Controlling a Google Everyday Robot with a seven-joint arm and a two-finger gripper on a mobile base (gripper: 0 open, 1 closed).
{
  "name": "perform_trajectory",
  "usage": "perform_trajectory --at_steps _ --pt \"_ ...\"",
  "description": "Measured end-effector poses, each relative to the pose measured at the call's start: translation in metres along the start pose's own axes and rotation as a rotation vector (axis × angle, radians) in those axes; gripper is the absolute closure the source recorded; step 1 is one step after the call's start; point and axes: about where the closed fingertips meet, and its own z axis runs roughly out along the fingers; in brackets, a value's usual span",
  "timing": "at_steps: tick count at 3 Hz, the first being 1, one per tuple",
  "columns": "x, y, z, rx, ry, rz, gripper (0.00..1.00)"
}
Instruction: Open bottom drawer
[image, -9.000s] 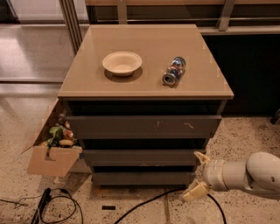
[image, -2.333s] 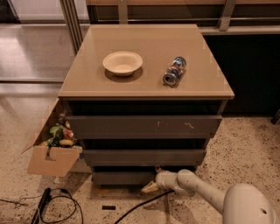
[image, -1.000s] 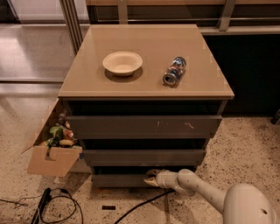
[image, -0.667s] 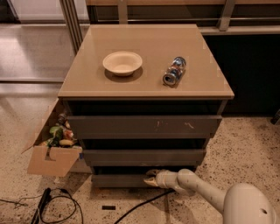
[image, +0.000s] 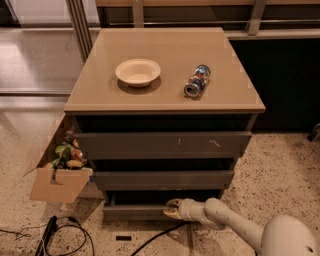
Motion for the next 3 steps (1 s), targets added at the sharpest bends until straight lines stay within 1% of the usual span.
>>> perform_trajectory --at_steps 1,2,3 --pt "-0.004 0.002 -0.004 0.000 0.000 0.000 1.00" --pt "0.002 0.018 -0.016 0.002 -0.009 0.006 1.00" --pt "0.002 0.018 -0.015 0.002 -0.009 0.006 1.00"
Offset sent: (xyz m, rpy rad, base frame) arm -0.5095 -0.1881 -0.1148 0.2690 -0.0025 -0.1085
